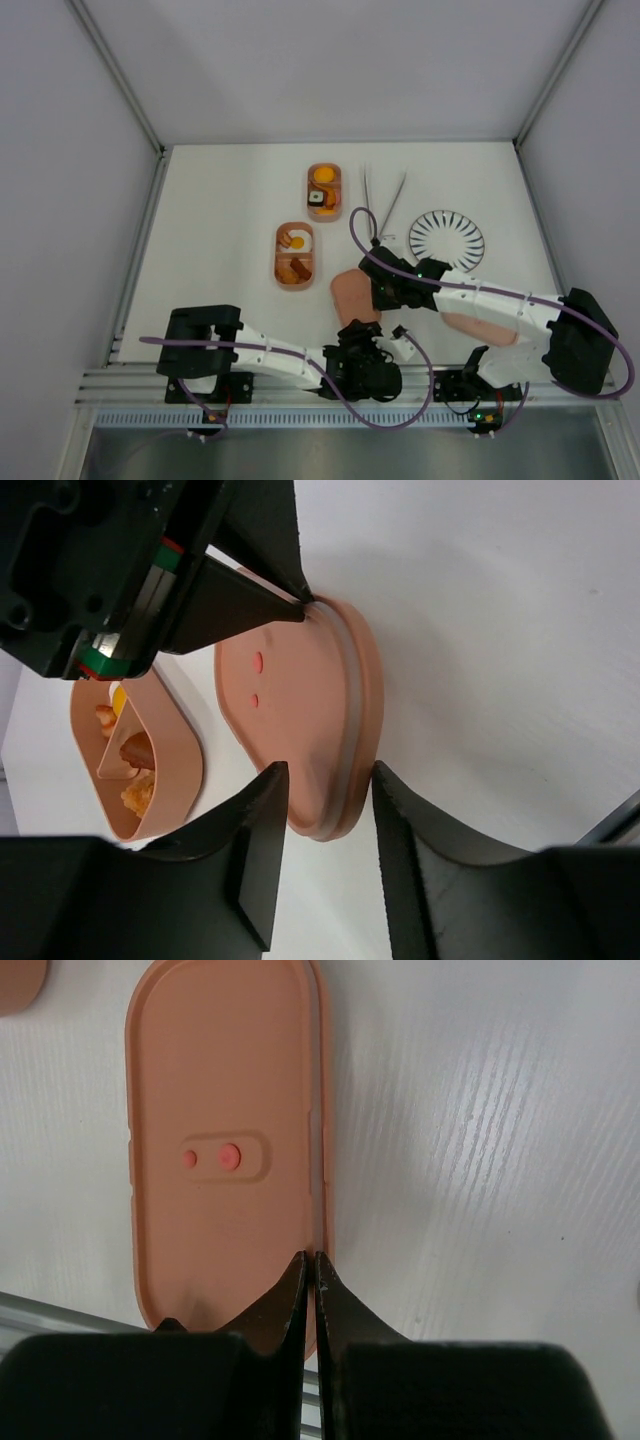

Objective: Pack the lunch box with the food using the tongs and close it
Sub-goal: Pick up the box lid from the center of the board.

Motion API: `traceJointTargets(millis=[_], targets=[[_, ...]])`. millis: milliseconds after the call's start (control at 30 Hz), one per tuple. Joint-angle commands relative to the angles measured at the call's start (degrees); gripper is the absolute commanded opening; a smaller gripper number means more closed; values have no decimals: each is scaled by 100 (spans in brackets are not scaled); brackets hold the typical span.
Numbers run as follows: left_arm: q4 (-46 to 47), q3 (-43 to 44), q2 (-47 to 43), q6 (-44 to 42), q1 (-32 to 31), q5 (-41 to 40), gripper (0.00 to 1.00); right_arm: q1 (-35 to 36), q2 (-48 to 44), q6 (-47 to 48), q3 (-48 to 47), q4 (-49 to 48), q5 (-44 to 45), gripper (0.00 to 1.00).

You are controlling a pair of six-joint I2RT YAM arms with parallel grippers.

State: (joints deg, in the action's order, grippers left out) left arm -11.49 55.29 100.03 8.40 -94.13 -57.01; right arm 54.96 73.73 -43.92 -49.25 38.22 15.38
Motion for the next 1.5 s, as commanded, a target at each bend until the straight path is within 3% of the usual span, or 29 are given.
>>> traceJointTargets(millis=[0,167,400,567,833,1467], targets=[[217,132,43,-120,35,-266,41,-12,-166,50,-269,142,80,0],[164,140,8,-164,52,-336,17,-12,-254,24,-269,177,88,0],[68,228,-62,-225,61,-424,0,-12,-368,6,-278,265,132,0],[-46,342,-238,-243,52,-442,0,-20,-509,6,-392,414,220,1],[-222,457,-660,-260,52,-372,0,-82,-904,129,-1217,1047,1011,24],[-469,360,-1433,-85,87,-433,0,-592,-913,560,-2518,1144,1521,34]])
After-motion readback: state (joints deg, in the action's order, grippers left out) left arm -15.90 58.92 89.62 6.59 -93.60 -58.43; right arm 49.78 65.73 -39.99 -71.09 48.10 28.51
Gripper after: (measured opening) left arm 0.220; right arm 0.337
